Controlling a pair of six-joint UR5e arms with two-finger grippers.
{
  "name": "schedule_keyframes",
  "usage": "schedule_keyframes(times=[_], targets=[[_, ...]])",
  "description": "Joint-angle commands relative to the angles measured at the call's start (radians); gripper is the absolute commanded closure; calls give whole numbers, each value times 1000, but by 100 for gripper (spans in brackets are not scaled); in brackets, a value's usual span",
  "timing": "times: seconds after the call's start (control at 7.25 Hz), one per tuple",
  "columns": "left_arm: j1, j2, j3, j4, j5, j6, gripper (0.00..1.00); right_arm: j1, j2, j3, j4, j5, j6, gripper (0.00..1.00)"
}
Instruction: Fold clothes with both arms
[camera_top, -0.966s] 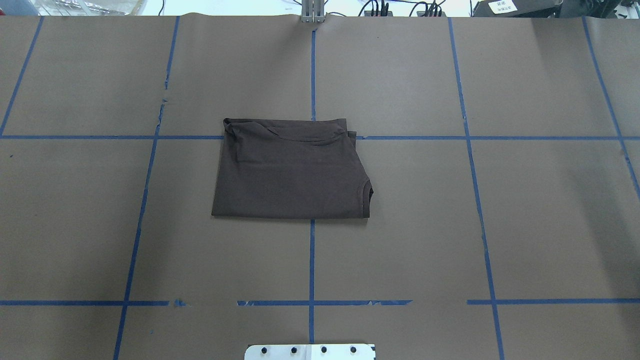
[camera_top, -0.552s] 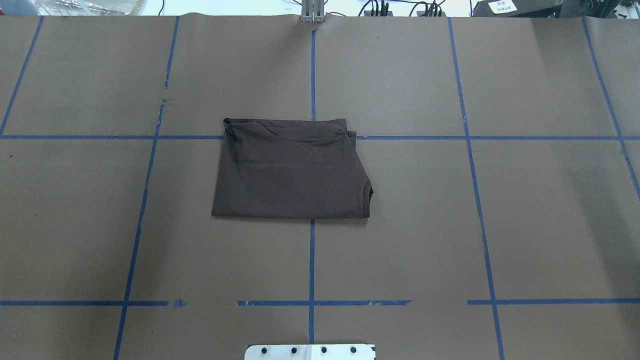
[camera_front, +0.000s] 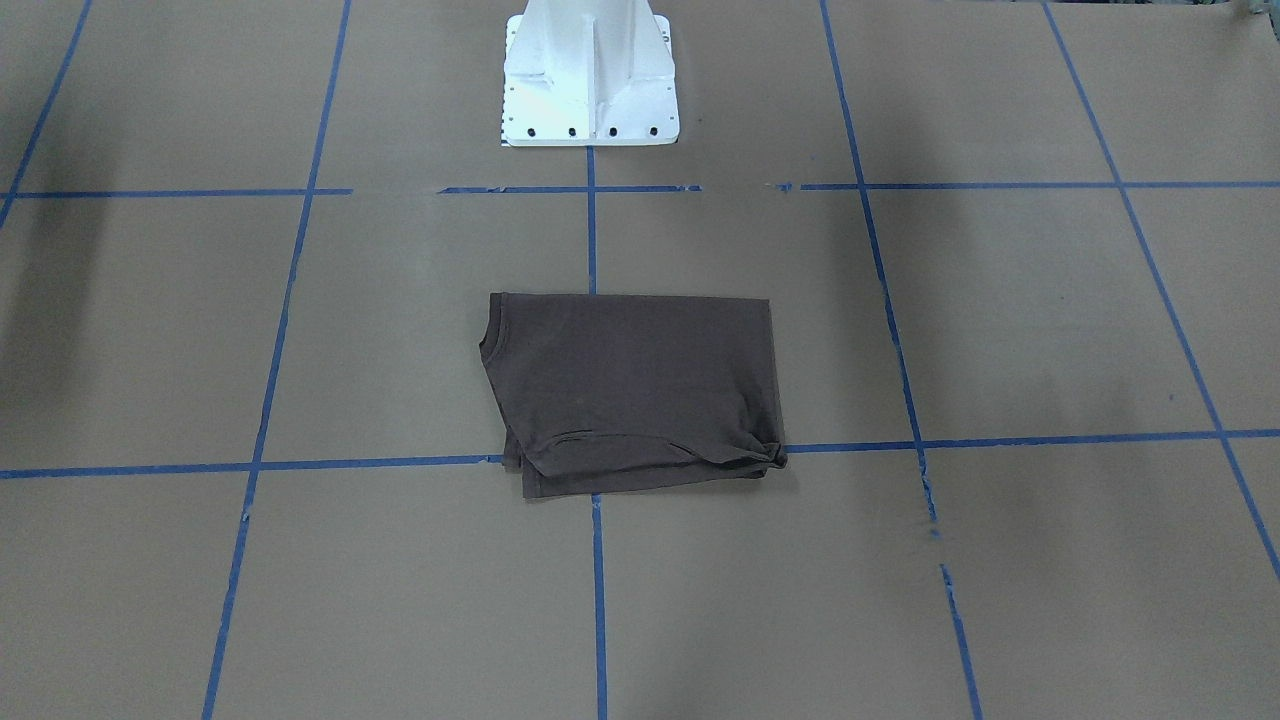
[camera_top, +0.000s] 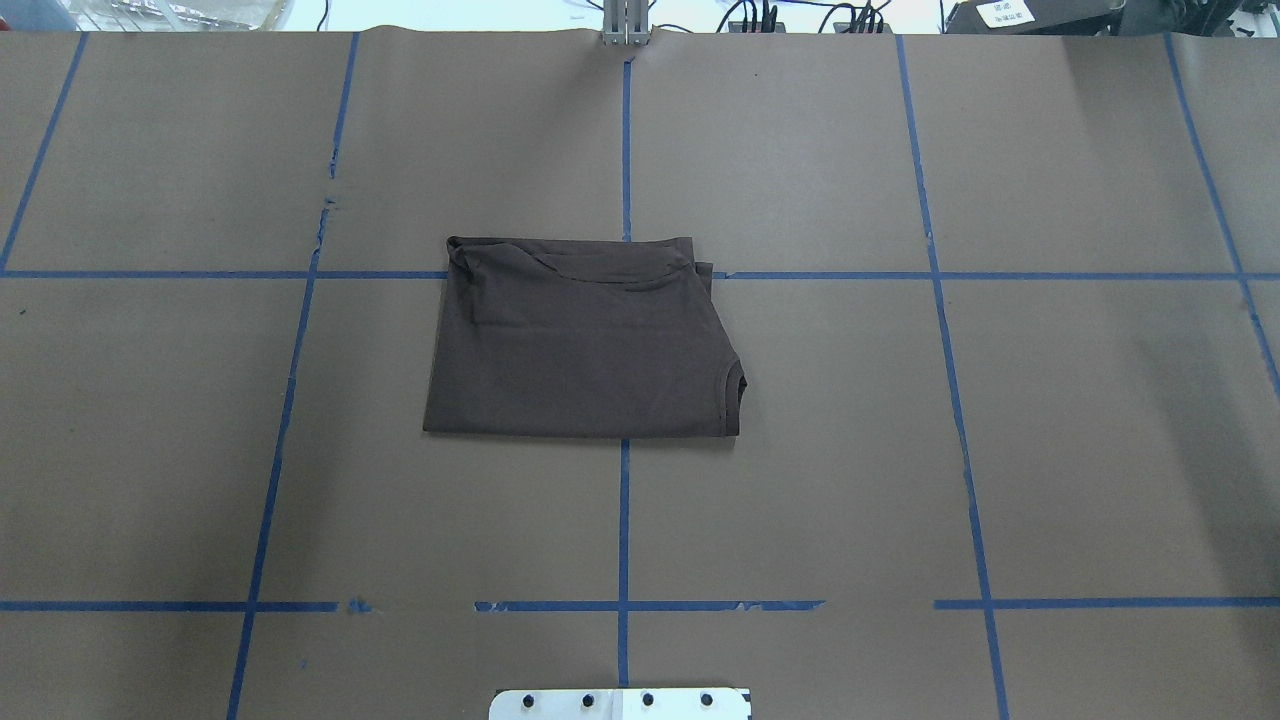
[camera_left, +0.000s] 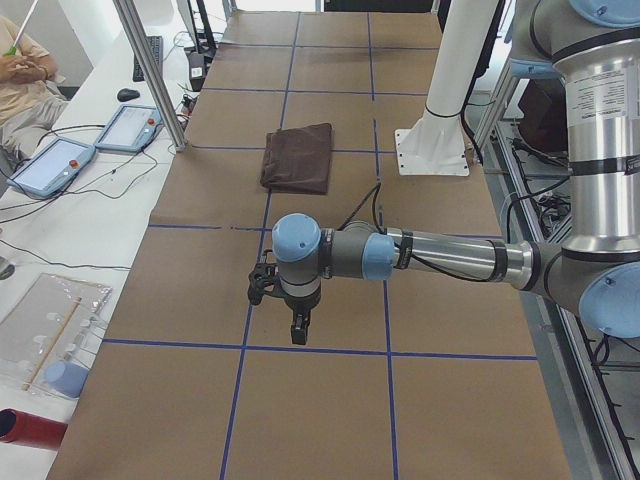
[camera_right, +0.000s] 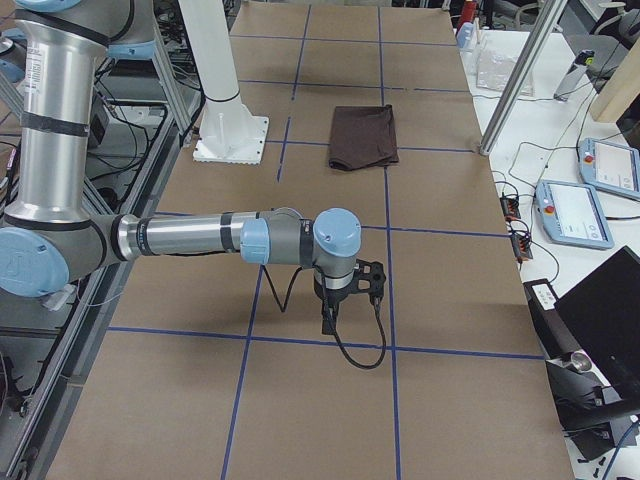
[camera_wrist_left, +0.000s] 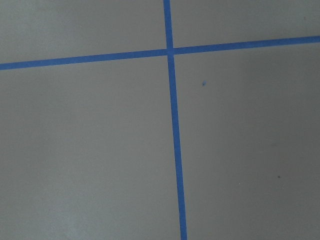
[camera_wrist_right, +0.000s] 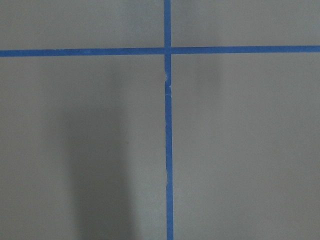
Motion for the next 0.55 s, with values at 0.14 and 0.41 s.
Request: schedule_keyframes(times=[0.14,0.41], targets=[[-3,0,-1,1,4,-5,0,-2,1,-2,-2,0,0,0],[-3,4,-7,1,4,-7,0,-3,-1,-5,-2,-2,0,0]])
